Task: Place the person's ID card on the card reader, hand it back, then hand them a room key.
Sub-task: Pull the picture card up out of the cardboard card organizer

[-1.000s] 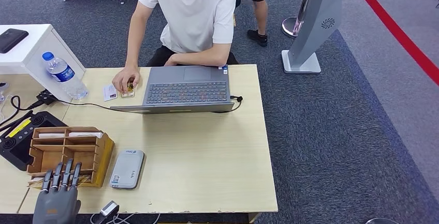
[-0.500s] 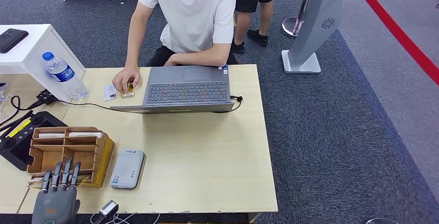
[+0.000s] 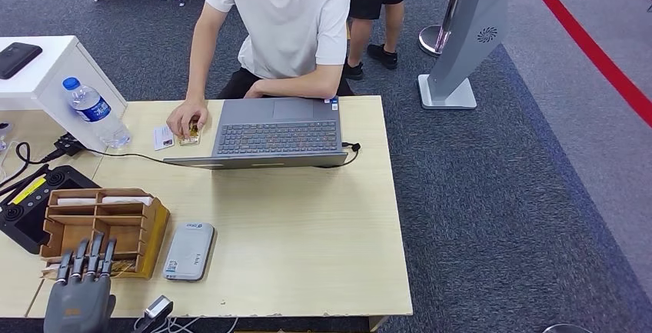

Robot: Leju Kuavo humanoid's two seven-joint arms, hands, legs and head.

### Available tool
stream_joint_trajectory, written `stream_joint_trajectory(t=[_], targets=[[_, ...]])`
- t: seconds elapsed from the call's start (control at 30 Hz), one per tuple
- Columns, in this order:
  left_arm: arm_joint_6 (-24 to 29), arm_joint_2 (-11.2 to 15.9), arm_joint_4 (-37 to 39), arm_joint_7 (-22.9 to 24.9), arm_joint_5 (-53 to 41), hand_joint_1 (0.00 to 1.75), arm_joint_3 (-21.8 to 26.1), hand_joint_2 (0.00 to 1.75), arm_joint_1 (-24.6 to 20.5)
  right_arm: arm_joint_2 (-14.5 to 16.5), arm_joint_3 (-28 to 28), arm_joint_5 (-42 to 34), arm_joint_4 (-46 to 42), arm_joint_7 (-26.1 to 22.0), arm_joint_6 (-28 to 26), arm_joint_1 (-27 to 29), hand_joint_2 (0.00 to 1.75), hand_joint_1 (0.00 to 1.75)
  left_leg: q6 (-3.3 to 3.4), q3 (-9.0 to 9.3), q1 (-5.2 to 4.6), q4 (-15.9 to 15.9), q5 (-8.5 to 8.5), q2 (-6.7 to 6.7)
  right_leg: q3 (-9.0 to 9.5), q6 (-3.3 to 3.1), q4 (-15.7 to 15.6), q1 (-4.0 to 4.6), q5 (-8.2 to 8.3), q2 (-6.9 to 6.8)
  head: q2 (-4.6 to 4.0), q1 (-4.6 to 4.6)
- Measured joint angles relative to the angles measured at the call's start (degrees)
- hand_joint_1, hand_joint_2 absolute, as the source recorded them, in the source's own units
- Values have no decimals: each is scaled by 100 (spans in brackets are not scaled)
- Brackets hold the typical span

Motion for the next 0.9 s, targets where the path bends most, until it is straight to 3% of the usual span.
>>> stream_joint_trajectory(t=[0.9], targets=[[-113,-52,-86,-196,-2,0,93,175,-144,0,-12,88,0,18,10,0,175,0,0,2,0,0,0,0,0,0,0,0,0,1,0,0]])
